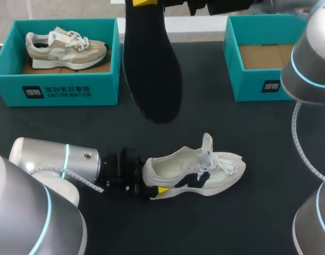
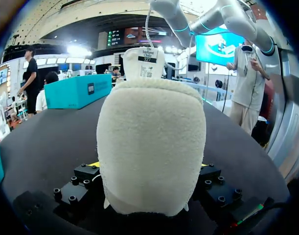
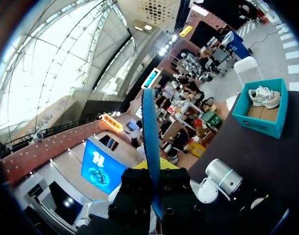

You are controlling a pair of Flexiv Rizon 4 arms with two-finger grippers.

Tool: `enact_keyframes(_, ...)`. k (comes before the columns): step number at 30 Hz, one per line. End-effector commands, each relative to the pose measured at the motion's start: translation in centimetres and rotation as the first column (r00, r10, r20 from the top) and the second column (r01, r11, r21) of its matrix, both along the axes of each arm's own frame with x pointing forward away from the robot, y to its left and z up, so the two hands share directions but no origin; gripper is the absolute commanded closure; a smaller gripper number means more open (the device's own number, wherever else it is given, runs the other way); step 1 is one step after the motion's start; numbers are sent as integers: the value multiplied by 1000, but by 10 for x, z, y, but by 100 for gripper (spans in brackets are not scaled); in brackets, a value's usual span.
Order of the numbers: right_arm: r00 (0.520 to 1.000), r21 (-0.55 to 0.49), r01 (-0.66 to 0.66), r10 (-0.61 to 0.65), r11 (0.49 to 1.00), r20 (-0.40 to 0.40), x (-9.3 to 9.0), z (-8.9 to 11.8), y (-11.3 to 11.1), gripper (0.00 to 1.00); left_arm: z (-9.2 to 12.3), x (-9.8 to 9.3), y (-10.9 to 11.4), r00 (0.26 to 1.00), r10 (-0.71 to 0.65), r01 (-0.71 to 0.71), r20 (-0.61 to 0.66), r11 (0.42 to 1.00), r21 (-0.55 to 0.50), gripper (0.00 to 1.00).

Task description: Take the shoe out of the shoebox, open the shoe tongue, remove and reinsert the insole, then place the shoe into the shoebox

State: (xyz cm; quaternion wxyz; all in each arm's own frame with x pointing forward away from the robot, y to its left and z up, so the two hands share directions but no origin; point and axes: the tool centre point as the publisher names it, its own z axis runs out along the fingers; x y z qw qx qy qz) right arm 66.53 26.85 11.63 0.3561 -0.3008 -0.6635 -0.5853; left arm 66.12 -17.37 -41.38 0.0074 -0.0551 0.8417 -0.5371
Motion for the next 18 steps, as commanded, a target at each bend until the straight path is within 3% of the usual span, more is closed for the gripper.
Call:
enact_keyframes(1, 999, 27, 45, -45, 999, -16, -12, -11, 5, 100, -3, -4, 0, 1000, 1, -1, 0, 1000, 2, 100)
enact_keyframes(8, 999, 32, 32, -31, 999, -45, -25, -15, 8, 100, -3, -4, 0, 1000, 1, -1, 0, 1000, 2, 100)
enact_keyframes(18, 999, 5, -16, 16, 1000, -43, -27, -15, 6, 100, -3, -4, 0, 1000, 1, -1, 0, 1000, 2, 100)
